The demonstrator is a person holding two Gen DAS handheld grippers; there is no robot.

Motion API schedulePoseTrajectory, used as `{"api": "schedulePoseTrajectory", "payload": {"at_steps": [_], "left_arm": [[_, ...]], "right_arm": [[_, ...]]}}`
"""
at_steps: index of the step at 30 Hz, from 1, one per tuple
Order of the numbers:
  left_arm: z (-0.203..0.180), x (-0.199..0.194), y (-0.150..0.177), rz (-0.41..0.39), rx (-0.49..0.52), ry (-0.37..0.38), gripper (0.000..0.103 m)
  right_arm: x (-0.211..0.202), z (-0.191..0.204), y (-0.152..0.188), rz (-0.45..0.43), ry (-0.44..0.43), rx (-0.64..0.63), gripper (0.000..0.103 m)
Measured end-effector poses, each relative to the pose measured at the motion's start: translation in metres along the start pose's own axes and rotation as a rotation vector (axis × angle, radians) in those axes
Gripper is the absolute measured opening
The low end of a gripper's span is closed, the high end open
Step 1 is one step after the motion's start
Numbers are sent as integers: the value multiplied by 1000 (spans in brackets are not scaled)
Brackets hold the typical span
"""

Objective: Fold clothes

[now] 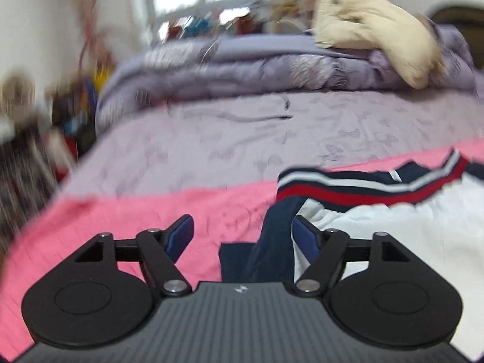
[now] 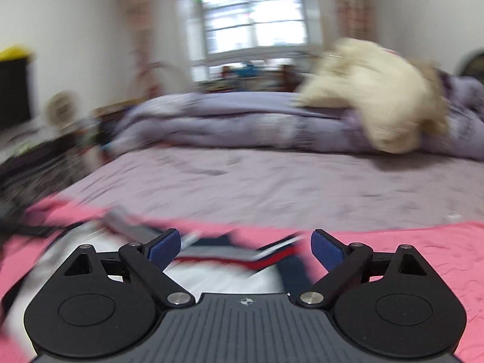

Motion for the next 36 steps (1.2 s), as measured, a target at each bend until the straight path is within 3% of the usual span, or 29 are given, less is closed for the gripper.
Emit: {"api": "schedulePoseTrajectory", "payload": {"at_steps": [2, 4, 7, 11, 14, 18, 20, 21, 22, 25, 27, 30, 31, 33, 36], "left_arm": [[-4, 9, -3, 57, 19, -75, 78], [2, 24, -4, 137, -67, -119, 78], [22, 44, 0, 227, -276, -68, 78], [37, 44, -2, 202, -326, -114, 79], [44, 25, -3, 144, -274, -203, 78], [48, -9, 1, 51, -224, -287, 74], [38, -41, 5, -27, -219, -202, 74], [27, -59, 11, -63, -196, -144, 77], [13, -76, 19, -91, -160, -103, 78], [-24, -115, 57, -140, -96, -78, 78], [-40, -115, 82, -112, -71, -66, 78], [-46, -84, 112, 26, -70, -64, 79], [-45, -73, 120, 62, -83, -74, 80], [-37, -67, 126, 62, -141, -53, 86], [-26, -61, 128, 76, -206, -20, 89]], "right_arm": [[-14, 32, 22, 49, -67, -48, 91], [-18, 59, 42, 103, -111, -80, 90], [-2, 70, 64, 162, -49, -85, 90], [51, 37, 57, 226, 112, 63, 78], [84, 33, 50, 239, 197, 25, 78], [107, 37, 51, 255, 250, -26, 86], [105, 37, 47, 246, 260, -4, 83], [101, 38, 45, 236, 263, 12, 70], [88, 40, 42, 209, 259, 42, 65], [47, 58, 37, 143, 210, 100, 62], [36, 76, 37, 148, 153, 78, 55], [49, 101, 37, 193, 70, 15, 45], [65, 102, 34, 214, 66, 20, 44], [98, 98, 30, 259, 75, 53, 34], [145, 75, 21, 276, 116, 127, 31]]}}
Point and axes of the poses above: each gripper's, at about its wrist camera, not at the fingertips, and x roughly the way its jaws point, z to its left, y to its underside, the point moved 3 cm from there along x, roughly the way its jaws point, and after that the axes turned 2 degrees about -x, right-handed, at the moved point
